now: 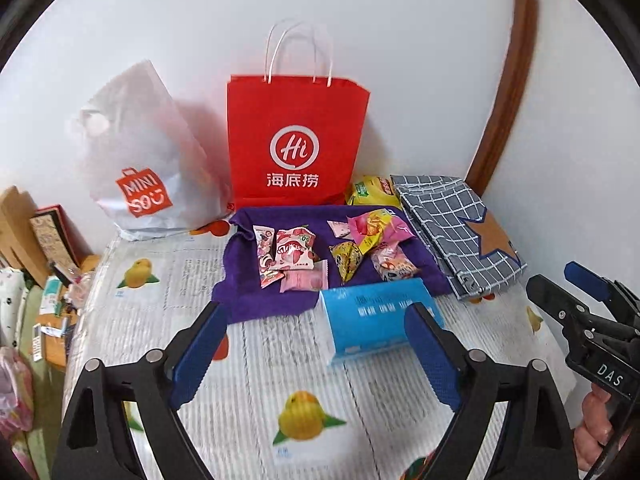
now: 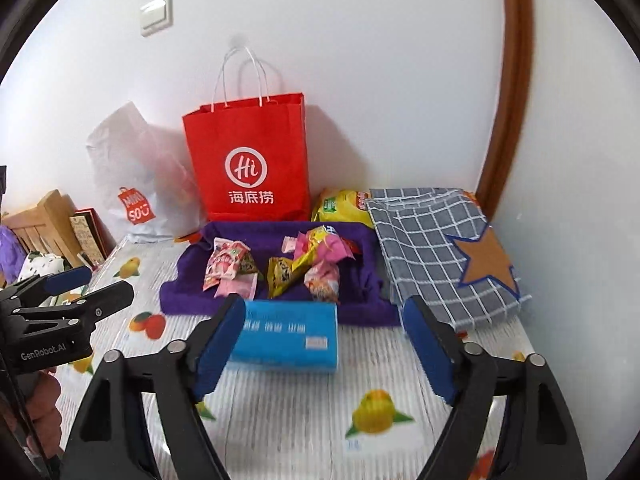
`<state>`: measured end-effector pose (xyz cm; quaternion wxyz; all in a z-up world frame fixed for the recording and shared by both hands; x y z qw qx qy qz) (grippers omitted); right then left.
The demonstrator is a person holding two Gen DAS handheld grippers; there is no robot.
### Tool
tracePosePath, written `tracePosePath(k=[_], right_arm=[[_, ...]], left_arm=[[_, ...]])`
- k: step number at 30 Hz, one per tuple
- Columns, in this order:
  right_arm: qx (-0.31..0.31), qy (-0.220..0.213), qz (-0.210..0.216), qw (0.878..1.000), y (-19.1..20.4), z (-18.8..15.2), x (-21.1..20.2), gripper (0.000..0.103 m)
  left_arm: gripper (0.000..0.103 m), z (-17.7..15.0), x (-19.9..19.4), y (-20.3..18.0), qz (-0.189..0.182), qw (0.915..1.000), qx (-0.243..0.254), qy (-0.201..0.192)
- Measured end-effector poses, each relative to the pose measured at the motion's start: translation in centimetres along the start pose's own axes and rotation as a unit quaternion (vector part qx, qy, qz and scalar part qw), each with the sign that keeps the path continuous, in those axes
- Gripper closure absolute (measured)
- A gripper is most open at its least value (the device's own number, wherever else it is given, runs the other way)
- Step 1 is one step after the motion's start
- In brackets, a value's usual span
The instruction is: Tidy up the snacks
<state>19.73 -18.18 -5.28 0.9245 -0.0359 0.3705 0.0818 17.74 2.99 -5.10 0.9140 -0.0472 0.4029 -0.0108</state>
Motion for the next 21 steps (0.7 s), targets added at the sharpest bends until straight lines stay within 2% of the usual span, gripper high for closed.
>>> tracePosePath(k=[7,12,21], right_arm=[[0.006,-0.012,-0.004,1.0,-0.9,-3.6,-3.3,0.011],[0.013,-0.013,-0.004,1.0,-1.6,-5.3,-4.3,0.005],[0.02,-0.02,-0.001,1.0,-2.3,-6.8,-5.7,0.005]], left_arm=[[0.006,-3.1,-3.9,-1.6,0.013,0.9991,0.008,-0.038],[0.006,-4.5,-4.8,-2.6,0.018,0.9989,0.005,-0.042],[0.006,-5.9,-5.5,-3.6,0.024,0.9987,0.005,-0.046]])
Point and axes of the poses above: each gripper's, at about its wrist camera, not at the fingertips, and x roughly the way its jaws point, y to its left, z to its top, the point moved 4 cm from there along x, roughly the way its jaws point, and after that the axes turned 3 degrees about y, right-handed, at the moved point
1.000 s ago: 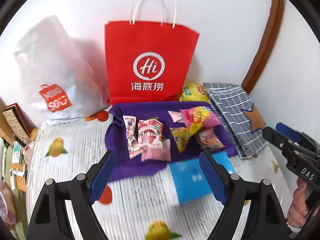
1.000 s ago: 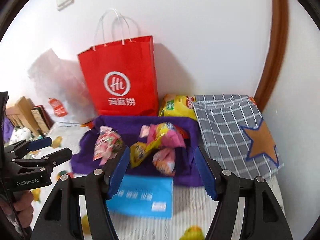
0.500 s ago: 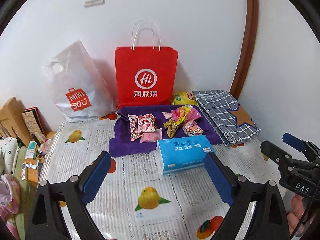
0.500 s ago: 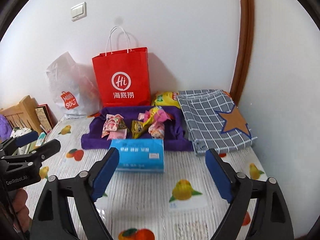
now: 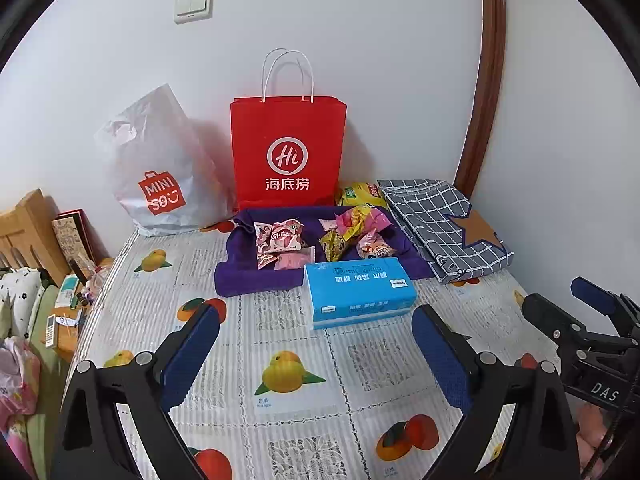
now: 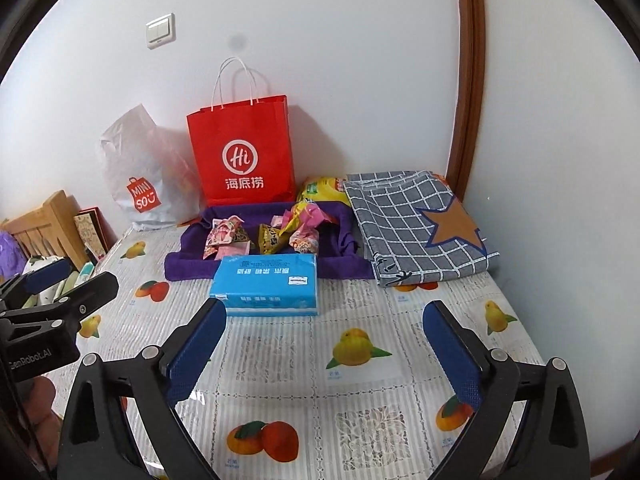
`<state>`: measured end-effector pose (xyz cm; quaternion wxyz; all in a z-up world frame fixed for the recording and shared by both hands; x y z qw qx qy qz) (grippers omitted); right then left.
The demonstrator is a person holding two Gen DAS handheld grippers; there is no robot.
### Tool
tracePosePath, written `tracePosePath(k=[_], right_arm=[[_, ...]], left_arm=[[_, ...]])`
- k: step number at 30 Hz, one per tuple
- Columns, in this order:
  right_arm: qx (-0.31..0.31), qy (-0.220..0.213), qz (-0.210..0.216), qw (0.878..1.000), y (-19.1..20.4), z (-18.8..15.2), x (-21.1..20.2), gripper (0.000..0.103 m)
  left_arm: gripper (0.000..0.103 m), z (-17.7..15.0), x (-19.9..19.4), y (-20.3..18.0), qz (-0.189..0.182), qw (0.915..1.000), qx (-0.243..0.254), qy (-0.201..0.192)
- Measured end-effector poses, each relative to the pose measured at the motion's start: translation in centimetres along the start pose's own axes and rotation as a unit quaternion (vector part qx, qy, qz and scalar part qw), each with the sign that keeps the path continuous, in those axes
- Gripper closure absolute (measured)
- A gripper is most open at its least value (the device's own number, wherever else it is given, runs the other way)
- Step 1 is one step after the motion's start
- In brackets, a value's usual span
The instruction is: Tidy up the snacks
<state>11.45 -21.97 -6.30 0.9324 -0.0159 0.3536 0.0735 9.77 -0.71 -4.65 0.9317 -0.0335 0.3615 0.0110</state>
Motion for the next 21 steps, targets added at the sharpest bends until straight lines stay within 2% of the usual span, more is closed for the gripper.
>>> tracePosePath(k=[21], right_arm=[[0.006,-0.009,-0.001,1.0,-0.18,-0.26,-0.81,0.005]], left_arm=[[0.006,-0.02,-0.58,0.1,0.007,1.0,0.001,-0.004]])
Point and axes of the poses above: each gripper's, at about its wrist camera, not at the fingertips, and x roughly the way its jaws point, y to its left, z to its top, the point moved 4 cm from there along x, roughly the way its jaws point, and after that the axes turned 3 degrees about y, right-handed, at the moved point
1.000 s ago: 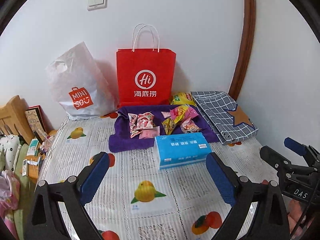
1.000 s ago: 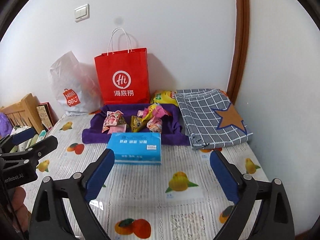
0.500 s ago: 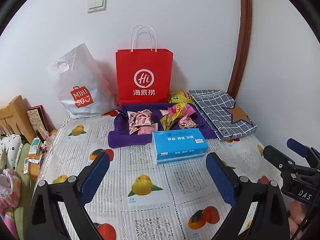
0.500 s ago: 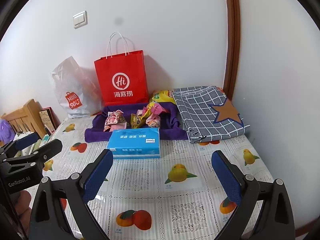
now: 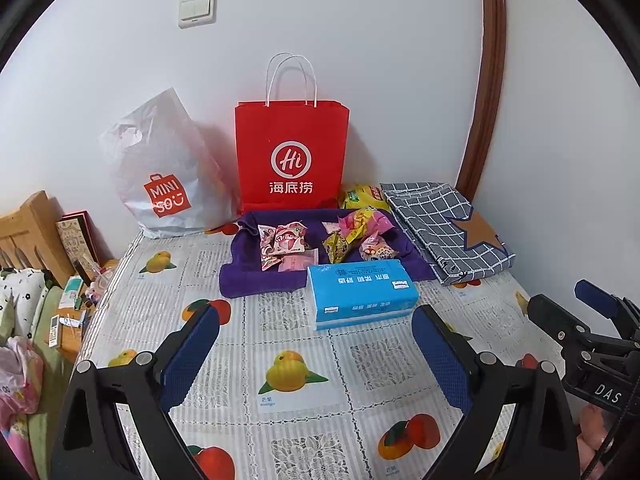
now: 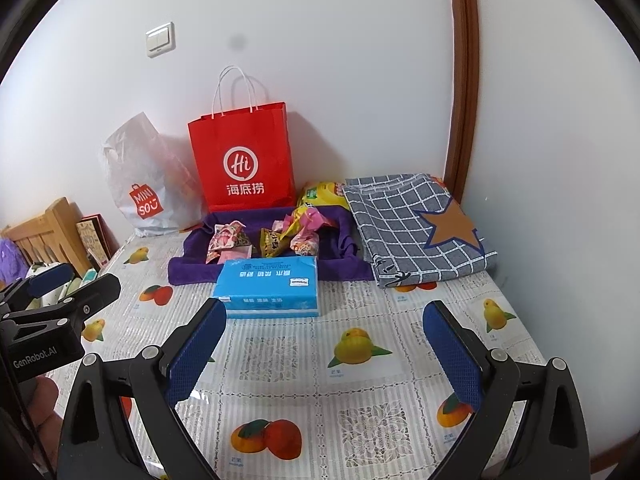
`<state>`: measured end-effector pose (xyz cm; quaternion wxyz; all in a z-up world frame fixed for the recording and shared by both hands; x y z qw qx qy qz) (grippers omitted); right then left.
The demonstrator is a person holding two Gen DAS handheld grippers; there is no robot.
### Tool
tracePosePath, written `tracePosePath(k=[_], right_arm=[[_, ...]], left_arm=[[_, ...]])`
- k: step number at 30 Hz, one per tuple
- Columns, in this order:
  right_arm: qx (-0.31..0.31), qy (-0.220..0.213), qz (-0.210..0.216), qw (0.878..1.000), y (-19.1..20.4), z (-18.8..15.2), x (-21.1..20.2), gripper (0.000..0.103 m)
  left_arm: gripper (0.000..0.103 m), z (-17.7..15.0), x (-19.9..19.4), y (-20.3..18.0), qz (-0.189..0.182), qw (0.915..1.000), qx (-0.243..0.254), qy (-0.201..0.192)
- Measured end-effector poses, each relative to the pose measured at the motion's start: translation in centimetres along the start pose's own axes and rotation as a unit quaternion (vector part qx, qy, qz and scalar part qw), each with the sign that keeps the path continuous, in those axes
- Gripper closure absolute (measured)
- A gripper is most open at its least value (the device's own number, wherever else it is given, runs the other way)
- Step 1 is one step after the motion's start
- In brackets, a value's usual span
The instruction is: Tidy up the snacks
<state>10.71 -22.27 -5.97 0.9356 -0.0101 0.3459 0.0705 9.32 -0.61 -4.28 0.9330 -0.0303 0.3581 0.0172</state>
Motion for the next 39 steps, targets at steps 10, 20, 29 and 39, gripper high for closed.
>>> tracePosePath(k=[10,20,29,39], right_arm=[[0.0,0.0,0.001,1.0,0.0,0.1,-0.13,0.005],[0.0,-0.001,0.002,1.0,-0.12,0.28,-0.09,0.005],[-0.001,0.0,0.003,1.0,0.06,0.21,0.02,0.005],[-0.003,-0.002,0.005,1.0,0.25,0.15,-0.08,0.005]], left_arm=[[0.006,0.17,-0.29,-0.05,0.001,1.0,-0.001,-0.003],[0.006,0.29,-0.53,-0.14,0.003,1.0,-0.003,-0.004],[0.006,0.36,-0.57,0.08,0.007,0.9999,-0.007,-0.003],[0.006,0.23,-0.47,0.14,0.01,0.9999,-0.01,-0.003]])
Point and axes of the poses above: each gripper's, at about its wrist camera, not at the fingertips, and x roughly the way its jaws point, y to its left, z to its top, the point moved 4 cm from there along x, roughly the way its jaws point, and after that the axes turned 3 degrees about y, right-handed, at the moved point
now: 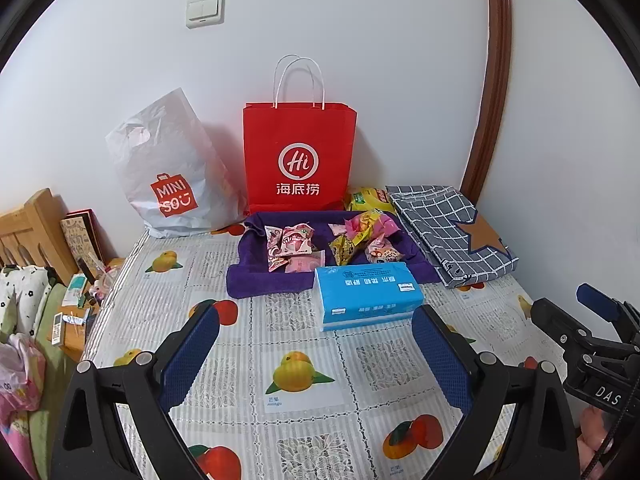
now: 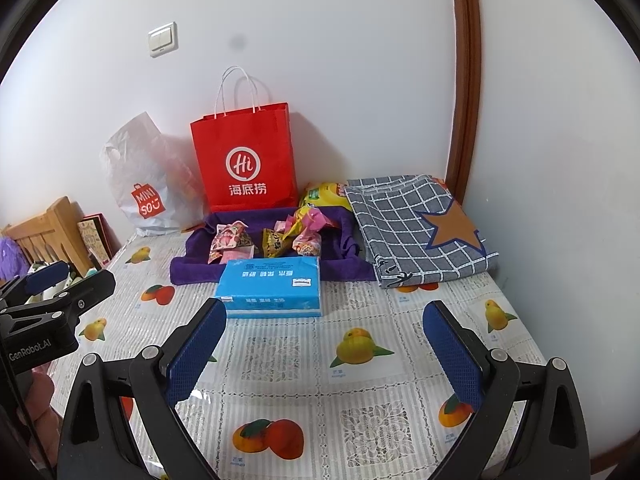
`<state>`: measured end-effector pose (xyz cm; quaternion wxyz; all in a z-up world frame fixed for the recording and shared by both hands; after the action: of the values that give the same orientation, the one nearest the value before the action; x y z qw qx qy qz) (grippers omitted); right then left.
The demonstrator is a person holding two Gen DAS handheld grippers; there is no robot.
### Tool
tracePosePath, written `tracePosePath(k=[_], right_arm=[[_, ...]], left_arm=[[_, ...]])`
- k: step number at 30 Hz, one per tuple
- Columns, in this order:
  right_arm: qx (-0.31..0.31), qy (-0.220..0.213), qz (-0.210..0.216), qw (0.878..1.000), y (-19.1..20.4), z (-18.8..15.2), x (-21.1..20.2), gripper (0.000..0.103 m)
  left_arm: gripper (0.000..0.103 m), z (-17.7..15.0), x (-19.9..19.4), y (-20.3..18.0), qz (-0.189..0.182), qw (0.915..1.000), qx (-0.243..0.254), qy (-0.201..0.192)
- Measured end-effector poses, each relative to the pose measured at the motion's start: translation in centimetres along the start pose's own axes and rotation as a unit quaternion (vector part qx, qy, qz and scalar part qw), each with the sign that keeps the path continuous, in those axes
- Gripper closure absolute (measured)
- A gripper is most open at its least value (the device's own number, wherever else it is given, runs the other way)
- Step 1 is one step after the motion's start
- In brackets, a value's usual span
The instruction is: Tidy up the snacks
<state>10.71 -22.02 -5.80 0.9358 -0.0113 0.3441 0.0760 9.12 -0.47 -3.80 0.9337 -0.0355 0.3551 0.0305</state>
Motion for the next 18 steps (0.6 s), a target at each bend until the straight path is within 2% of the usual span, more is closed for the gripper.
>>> tracePosePath(k=[18], right_arm=[[0.0,-0.003,0.001,1.0,-0.09,0.03,-0.15,0.005]], left_arm=[[0.006,-0.01,0.0,-0.06,0.001,1.0,-0.002,0.001]])
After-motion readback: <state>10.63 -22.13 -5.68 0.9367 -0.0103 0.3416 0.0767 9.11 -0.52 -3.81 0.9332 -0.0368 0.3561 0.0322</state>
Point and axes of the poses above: each gripper's, at about its wrist camera, not at the fingertips, and x roughly the way its jaws point, y to its left, z to its top, the point moved 4 cm from there along x, roughly the way its jaws point, and after that the axes turned 3 degrees about y, right-handed, at the moved point
